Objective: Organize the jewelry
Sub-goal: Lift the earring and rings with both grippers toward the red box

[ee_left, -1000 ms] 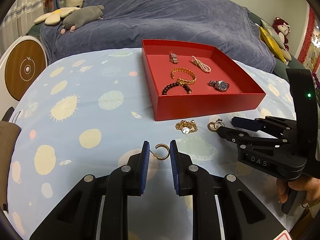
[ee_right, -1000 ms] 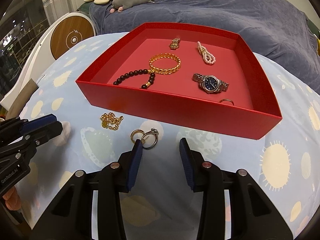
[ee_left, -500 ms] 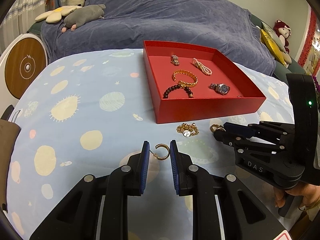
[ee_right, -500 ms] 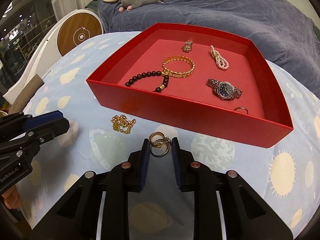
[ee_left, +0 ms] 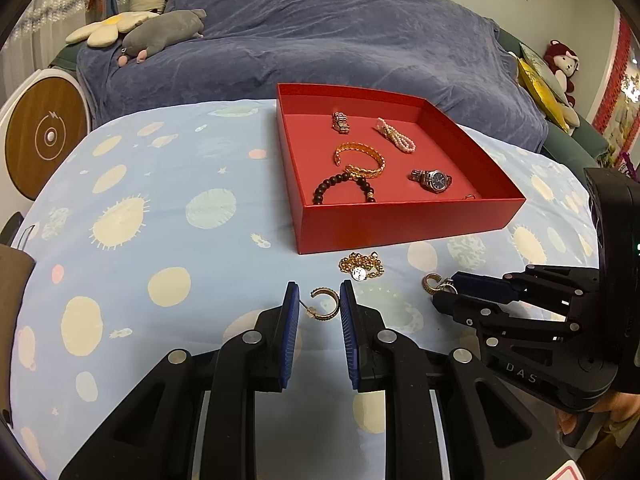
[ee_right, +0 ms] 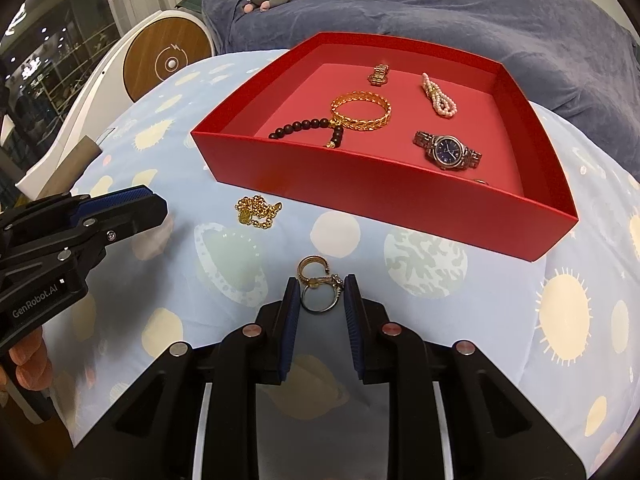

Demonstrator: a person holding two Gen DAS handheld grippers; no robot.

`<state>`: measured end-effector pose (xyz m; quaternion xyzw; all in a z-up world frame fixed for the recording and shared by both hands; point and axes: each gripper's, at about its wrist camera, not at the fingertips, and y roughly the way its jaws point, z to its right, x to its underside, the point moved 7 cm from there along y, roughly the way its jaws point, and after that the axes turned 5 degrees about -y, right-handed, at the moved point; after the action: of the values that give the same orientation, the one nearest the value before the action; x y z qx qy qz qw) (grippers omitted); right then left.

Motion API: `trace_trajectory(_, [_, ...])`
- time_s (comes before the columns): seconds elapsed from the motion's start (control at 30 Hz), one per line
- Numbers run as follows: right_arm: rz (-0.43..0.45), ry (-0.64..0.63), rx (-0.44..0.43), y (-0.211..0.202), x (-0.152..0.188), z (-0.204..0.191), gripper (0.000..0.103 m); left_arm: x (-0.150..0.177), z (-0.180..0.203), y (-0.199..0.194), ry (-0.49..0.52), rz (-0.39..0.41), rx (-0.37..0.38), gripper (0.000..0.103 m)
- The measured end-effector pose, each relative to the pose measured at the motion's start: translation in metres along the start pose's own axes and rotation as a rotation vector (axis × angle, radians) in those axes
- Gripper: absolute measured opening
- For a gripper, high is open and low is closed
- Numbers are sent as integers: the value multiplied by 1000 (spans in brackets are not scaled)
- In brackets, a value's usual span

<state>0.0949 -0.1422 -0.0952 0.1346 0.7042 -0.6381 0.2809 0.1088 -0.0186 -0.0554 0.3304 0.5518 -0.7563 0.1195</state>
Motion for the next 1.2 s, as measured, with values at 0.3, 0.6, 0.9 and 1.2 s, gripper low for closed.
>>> trace_trajectory(0.3, [31,19,-35,-26,-1,5,22,-7,7,-2,0,11,16,18])
trace_trajectory(0.6, [100,69,-25,-56,-10,29,17,-17,23,-4,4,28,39,18])
trace_trajectory(0.9, [66,55,-31,-51,-2,26,23,-43,38,-14,-8,83,61,18])
trace_trajectory(1.2, [-19,-10,-21,-21,25,10,29,-38,37,-9,-4,60,60,18])
